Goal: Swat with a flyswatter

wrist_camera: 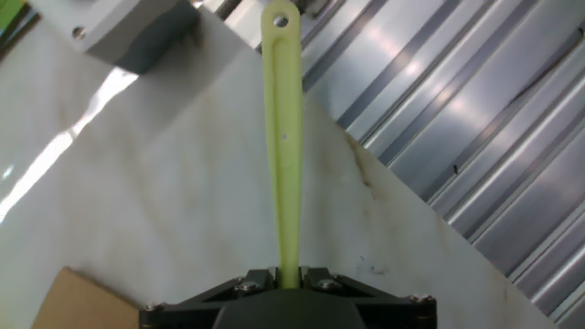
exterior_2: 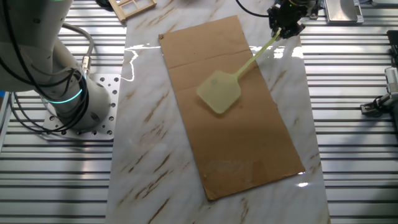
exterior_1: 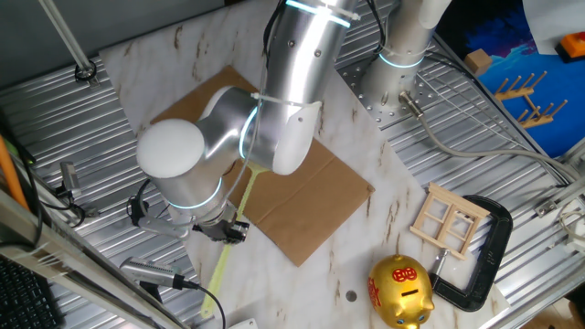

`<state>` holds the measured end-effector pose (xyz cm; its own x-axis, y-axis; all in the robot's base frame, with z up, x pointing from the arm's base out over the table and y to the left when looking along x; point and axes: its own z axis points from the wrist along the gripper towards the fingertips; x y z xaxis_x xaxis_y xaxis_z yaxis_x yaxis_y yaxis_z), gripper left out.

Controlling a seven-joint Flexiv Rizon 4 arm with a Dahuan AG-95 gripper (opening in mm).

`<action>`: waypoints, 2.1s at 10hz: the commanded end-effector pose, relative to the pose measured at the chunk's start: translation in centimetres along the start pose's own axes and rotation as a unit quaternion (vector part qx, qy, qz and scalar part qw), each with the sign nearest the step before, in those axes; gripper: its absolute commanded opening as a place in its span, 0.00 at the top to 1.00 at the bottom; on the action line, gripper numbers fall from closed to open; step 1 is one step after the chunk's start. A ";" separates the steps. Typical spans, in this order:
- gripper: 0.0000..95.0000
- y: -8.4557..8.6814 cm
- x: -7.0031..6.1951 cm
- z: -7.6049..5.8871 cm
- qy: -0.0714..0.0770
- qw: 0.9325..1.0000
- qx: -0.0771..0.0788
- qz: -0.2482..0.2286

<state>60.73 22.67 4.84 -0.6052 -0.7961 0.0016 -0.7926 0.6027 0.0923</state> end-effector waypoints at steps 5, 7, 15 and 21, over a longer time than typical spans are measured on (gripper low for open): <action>1.00 0.0 -0.1 0.3 0.010 0.998 -0.001 -0.069; 1.00 0.2 0.0 0.9 0.008 0.998 -0.002 -0.068; 0.60 0.4 0.1 1.2 0.012 0.998 0.000 -0.060; 1.00 -1.1 2.1 -0.4 0.015 1.000 -0.004 -0.026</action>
<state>60.37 19.88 5.24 -0.5630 -0.8258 0.0316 -0.8197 0.5629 0.1059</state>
